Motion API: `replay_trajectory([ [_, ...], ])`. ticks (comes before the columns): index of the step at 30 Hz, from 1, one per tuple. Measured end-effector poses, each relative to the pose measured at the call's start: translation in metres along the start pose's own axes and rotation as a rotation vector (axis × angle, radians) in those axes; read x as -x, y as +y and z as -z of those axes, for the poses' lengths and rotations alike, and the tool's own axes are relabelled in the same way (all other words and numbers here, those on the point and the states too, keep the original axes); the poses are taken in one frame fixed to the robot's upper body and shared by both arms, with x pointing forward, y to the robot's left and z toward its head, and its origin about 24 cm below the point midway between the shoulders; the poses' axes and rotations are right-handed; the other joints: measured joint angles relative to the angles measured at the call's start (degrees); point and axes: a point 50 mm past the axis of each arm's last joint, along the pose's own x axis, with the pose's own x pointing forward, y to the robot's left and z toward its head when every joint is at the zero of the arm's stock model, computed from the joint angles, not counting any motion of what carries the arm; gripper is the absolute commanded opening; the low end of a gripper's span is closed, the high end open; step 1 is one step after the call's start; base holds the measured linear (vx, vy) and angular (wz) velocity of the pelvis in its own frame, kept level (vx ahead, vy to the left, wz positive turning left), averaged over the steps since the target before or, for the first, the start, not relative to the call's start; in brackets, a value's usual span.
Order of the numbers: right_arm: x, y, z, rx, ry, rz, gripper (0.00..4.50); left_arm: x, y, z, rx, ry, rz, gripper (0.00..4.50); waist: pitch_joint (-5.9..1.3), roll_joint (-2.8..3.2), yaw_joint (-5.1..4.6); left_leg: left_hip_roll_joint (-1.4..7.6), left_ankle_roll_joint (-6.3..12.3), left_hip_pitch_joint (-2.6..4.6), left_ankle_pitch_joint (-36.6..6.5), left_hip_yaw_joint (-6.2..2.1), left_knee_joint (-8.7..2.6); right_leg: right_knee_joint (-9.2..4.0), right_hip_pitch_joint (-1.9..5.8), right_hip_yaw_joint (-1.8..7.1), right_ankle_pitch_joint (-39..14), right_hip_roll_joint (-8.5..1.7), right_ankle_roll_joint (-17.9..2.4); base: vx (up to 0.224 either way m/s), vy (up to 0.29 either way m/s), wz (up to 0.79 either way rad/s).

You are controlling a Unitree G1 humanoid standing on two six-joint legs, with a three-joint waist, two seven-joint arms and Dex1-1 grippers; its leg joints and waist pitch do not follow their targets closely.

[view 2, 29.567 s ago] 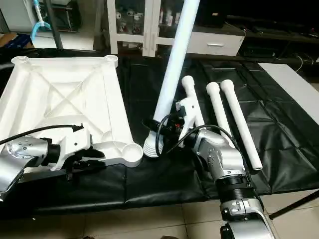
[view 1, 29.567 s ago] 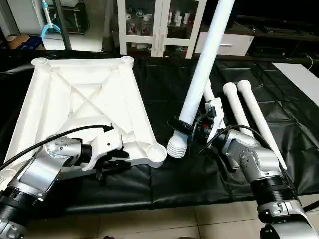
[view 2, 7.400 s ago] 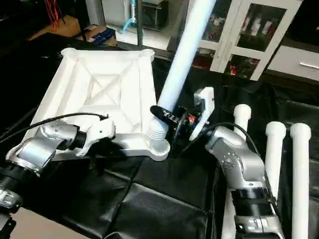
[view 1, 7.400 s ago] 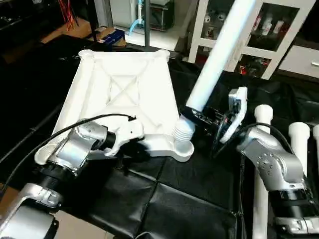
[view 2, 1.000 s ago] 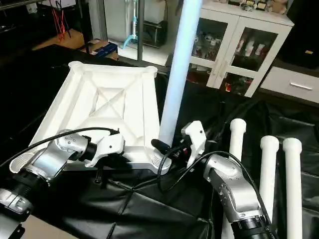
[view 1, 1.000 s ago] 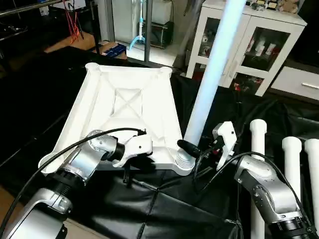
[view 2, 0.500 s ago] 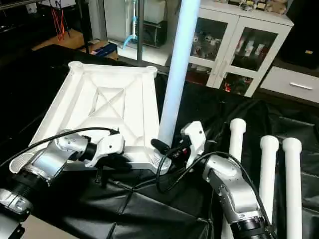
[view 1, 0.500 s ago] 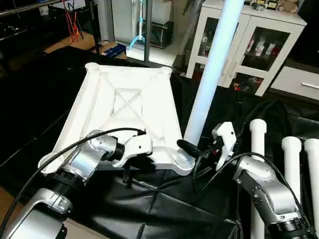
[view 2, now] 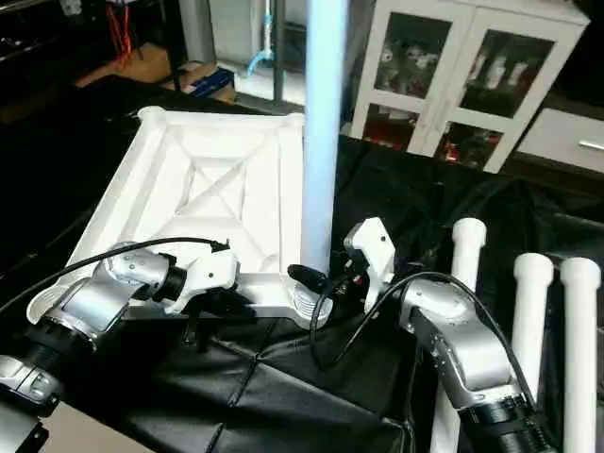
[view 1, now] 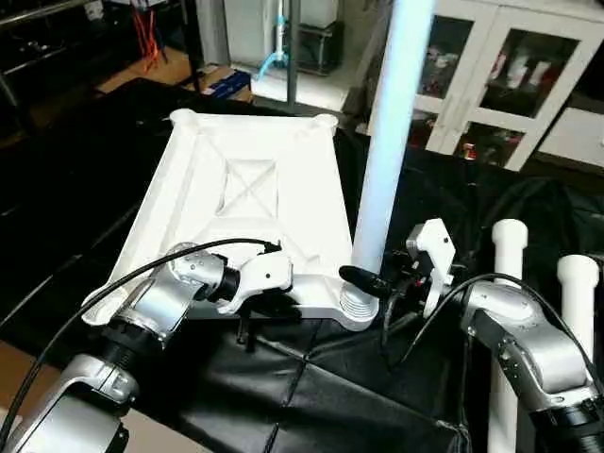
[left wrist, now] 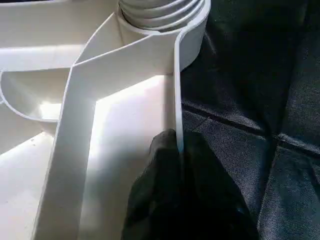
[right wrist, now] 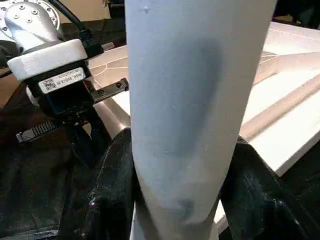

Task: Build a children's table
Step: Insert table leg to table base

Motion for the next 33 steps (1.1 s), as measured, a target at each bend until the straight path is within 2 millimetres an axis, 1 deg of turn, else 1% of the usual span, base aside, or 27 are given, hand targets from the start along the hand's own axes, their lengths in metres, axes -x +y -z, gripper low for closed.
replay_trajectory([
  [10,0.002,-0.003,-0.007,-0.023,0.01,-0.007,1.85,0.0,0.0,-0.001,-0.006,-0.003,0.001,0.01,0.1,0.11,0.21,0.0,-0.01,0.02,0.0,0.03,0.0,0.0,0.0,0.01,0.0,0.0,0.0,0.0,0.0,0.0],
  [19,0.002,-0.005,-0.005,-0.049,0.023,-0.018,1.85,-0.001,0.0,-0.002,-0.007,-0.002,0.002,0.01,0.14,0.03,0.3,0.0,-0.01,0.02,0.0,0.04,0.01,0.04,0.01,0.02,0.0,0.0,0.0,0.0,0.0,0.0],
  [21,-0.001,-0.006,-0.004,-0.056,0.021,-0.015,1.85,0.0,0.0,-0.002,-0.004,-0.001,0.001,0.01,0.13,-0.07,0.24,0.0,-0.02,0.05,0.0,0.05,0.02,0.06,0.02,0.02,0.0,0.0,0.0,0.0,0.0,0.0],
  [23,-0.006,-0.006,-0.001,-0.078,0.01,0.0,1.85,0.0,0.0,0.0,0.003,0.003,-0.003,0.01,0.04,-0.28,0.17,0.01,-0.07,0.1,0.1,0.05,0.02,0.1,0.04,0.01,0.0,0.0,0.0,0.0,0.0,0.0],
  [28,-0.011,-0.007,0.003,-0.092,0.001,0.018,1.85,0.001,-0.001,0.001,0.01,0.008,-0.011,0.01,-0.09,-0.73,0.08,0.01,-0.11,0.26,0.1,0.05,0.02,0.1,0.16,0.03,0.0,0.0,-0.1,0.0,0.0,0.0],
  [33,-0.015,-0.007,0.006,-0.093,-0.006,0.034,1.85,0.001,-0.001,0.003,0.016,0.01,-0.018,0.01,-0.16,-0.84,-0.18,0.01,-0.11,0.46,0.1,0.05,0.02,0.09,0.35,0.04,0.0,0.0,-0.1,0.0,0.0,0.0],
])
